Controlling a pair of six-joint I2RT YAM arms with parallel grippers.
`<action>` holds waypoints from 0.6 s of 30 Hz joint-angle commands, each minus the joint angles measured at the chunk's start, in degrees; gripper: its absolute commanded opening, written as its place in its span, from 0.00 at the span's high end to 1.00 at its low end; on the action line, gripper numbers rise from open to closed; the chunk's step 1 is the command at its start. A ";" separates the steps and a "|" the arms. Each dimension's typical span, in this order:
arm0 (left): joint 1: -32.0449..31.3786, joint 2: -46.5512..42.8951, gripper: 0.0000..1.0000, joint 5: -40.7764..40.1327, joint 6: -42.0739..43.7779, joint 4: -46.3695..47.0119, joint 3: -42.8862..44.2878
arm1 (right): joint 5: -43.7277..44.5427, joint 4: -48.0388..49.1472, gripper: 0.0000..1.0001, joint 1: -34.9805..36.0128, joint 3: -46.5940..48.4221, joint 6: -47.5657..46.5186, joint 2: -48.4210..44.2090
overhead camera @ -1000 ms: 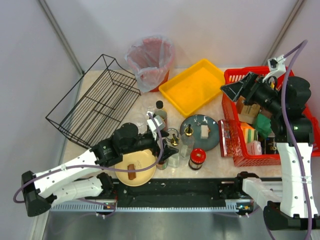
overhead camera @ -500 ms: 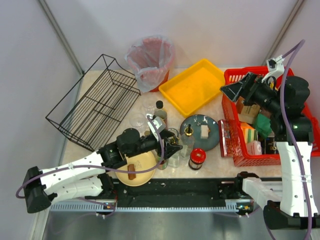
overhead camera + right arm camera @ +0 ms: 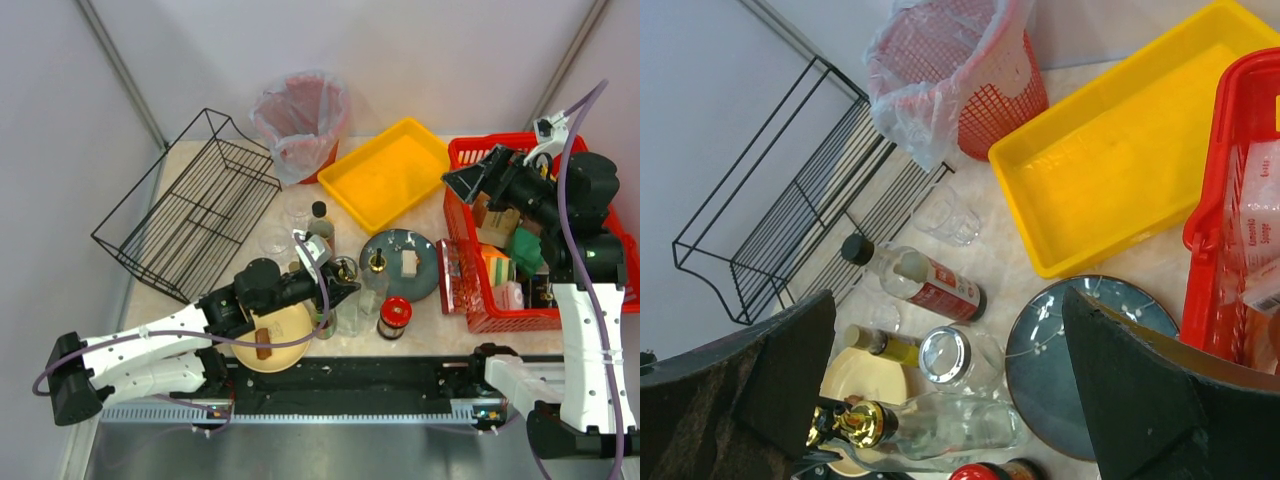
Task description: Clear the kitchen counter
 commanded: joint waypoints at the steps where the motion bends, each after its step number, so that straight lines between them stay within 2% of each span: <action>1: -0.49 -0.06 0.84 0.01 -0.54 3.04 1.72 | 0.93 0.36 0.07 -0.43 1.73 -1.17 -0.51; 4: -0.49 -0.59 1.00 0.89 -0.36 1.98 4.00 | 1.28 0.18 0.07 -0.43 1.47 -1.44 -0.69; 11: -0.49 -1.99 1.00 3.61 -0.01 -2.23 11.38 | 1.90 0.10 0.07 -0.43 1.03 -1.70 -1.22; 18: -0.49 -5.33 1.00 1.95 -0.36 -4.16 17.09 | 2.60 0.10 0.07 -0.43 0.50 -1.97 -1.66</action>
